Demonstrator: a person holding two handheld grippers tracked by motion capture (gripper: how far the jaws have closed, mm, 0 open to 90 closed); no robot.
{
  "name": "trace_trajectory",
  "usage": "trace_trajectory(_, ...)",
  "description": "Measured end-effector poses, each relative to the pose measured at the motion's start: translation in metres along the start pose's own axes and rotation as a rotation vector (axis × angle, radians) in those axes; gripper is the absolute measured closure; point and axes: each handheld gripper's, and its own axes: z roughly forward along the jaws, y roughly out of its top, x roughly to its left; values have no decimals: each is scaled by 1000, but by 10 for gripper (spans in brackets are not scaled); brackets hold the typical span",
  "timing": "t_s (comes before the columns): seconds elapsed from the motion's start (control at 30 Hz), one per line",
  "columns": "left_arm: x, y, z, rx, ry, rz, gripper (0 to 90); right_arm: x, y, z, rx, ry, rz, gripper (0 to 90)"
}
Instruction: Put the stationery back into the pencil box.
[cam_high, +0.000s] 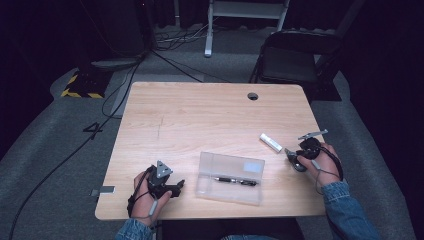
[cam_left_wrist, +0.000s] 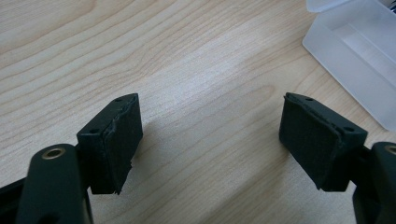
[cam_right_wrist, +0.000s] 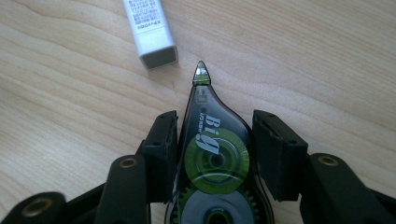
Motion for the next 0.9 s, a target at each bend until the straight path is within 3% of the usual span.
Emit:
trace_trajectory(0.3,0,0,0,0,0,0,219,-2,1,-4,-2,4,6,533)
trace_trajectory(0.9,0,0,0,0,0,0,220,9,10,-31,-79,35,-20,536)
